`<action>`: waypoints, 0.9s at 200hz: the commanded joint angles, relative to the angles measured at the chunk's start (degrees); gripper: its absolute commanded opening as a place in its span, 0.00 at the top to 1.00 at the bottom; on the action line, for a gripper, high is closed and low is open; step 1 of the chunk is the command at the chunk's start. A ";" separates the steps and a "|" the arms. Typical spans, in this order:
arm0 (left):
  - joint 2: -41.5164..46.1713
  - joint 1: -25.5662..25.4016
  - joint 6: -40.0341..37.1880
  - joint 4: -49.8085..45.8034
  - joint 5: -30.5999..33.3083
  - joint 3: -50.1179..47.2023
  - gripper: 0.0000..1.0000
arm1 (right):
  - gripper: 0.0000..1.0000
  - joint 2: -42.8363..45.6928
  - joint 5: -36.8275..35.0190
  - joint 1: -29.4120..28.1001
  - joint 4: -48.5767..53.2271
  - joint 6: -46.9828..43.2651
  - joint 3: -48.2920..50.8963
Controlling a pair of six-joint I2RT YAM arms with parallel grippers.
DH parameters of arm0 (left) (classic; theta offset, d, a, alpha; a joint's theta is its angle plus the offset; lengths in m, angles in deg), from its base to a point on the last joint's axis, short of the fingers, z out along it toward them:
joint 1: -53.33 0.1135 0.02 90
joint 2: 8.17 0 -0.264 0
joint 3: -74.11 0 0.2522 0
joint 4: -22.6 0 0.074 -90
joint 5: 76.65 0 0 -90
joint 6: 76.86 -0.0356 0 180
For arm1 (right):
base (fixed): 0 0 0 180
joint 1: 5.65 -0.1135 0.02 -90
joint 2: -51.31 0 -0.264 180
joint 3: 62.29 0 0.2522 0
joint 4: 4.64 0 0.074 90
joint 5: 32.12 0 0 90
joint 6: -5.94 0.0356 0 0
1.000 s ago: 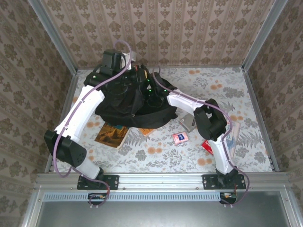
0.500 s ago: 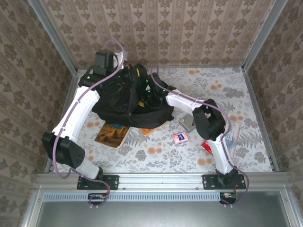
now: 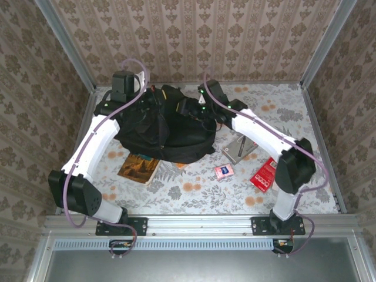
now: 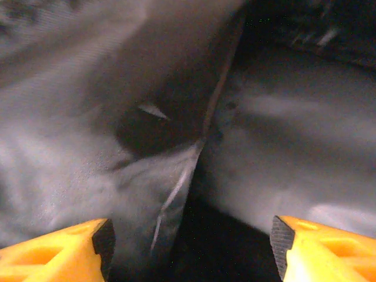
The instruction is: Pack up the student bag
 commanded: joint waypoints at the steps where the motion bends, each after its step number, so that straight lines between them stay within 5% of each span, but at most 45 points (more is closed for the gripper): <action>1: 2.57 0.00 0.67 3.27 -0.05 -1.54 1.00 | 0.26 9.11 -11.59 0.16 12.28 -9.44 5.06; 52: 4.98 -0.07 2.15 6.69 0.70 -5.67 1.00 | 0.23 27.33 -25.74 3.26 24.90 -10.68 25.34; 94: 5.41 -0.08 2.23 7.00 0.06 -5.82 1.00 | 0.13 39.69 -21.31 17.80 28.73 -1.28 42.35; 116: 5.95 -0.01 2.11 7.02 -0.08 -5.81 1.00 | 0.12 41.45 -10.15 24.96 22.35 -4.09 48.43; 146: 5.92 0.00 1.45 6.26 0.27 -5.65 1.00 | 0.12 35.86 2.62 23.69 13.28 -4.16 52.56; 180: 5.76 0.00 1.59 6.15 0.21 -5.38 1.00 | 0.09 26.49 -1.63 13.77 14.42 1.96 48.77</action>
